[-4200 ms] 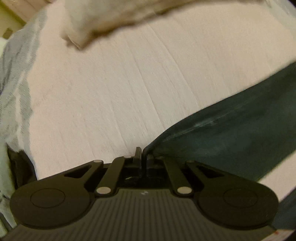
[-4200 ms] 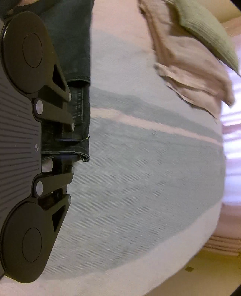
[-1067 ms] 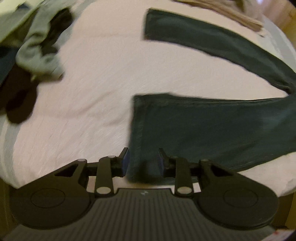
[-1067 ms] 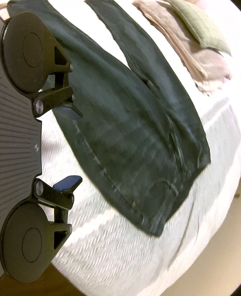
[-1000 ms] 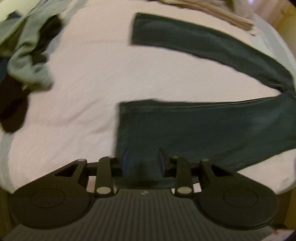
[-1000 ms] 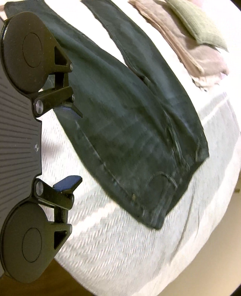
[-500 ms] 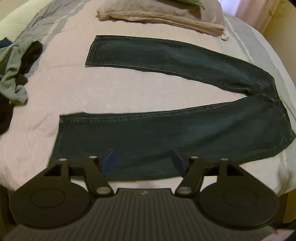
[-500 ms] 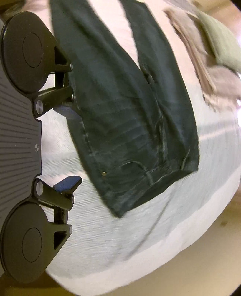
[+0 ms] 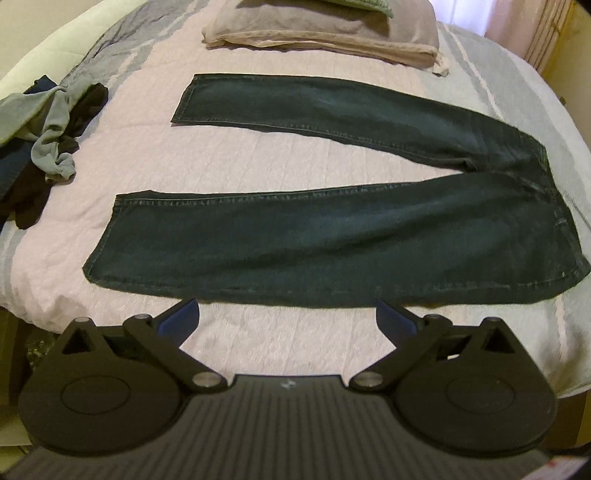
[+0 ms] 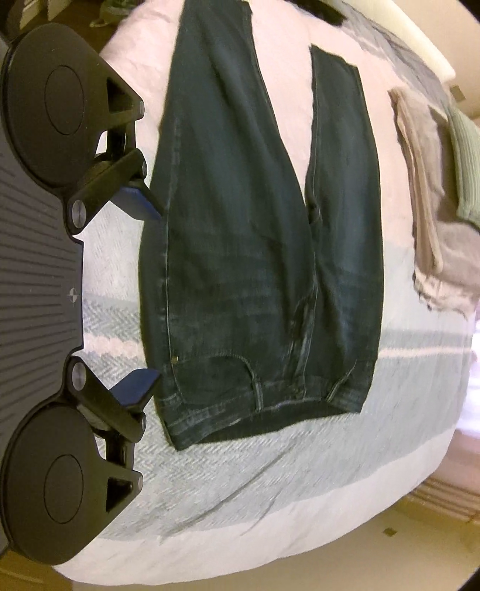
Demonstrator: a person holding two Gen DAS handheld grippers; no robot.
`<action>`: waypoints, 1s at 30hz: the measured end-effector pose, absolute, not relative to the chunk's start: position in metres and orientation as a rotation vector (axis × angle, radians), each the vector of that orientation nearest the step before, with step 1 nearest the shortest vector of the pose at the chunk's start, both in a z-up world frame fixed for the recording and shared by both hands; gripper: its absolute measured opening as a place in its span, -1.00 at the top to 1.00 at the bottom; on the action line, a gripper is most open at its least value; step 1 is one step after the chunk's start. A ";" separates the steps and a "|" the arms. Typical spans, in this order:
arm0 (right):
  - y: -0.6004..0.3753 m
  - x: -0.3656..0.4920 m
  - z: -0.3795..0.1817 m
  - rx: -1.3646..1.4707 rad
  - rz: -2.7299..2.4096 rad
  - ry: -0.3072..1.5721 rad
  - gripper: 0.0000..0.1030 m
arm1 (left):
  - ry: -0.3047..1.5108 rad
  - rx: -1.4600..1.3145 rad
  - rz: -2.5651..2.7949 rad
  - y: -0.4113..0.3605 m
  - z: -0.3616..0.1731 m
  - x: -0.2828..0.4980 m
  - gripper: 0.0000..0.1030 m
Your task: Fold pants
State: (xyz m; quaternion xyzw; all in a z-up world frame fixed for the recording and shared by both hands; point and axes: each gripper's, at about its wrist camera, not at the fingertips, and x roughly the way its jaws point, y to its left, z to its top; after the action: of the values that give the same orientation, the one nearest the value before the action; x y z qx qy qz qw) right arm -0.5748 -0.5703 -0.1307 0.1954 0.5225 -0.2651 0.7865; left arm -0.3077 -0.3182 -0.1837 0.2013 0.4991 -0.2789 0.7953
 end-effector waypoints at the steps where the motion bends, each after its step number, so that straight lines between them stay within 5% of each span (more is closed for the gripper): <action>1: -0.566 -0.573 -0.129 0.412 -0.565 1.128 -0.65 | 1.071 0.436 -0.599 -0.318 -0.183 -0.309 -0.97; 30: -0.487 -0.518 -0.121 0.336 -0.475 1.154 -0.65 | 1.110 0.399 -0.618 -0.269 -0.189 -0.300 -0.98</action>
State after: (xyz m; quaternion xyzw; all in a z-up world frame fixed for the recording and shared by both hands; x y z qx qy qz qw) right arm -0.5179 -0.4868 -0.1210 0.1565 0.5379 -0.2212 0.7983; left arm -0.3004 -0.2694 -0.1885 0.1849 0.5147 -0.2865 0.7866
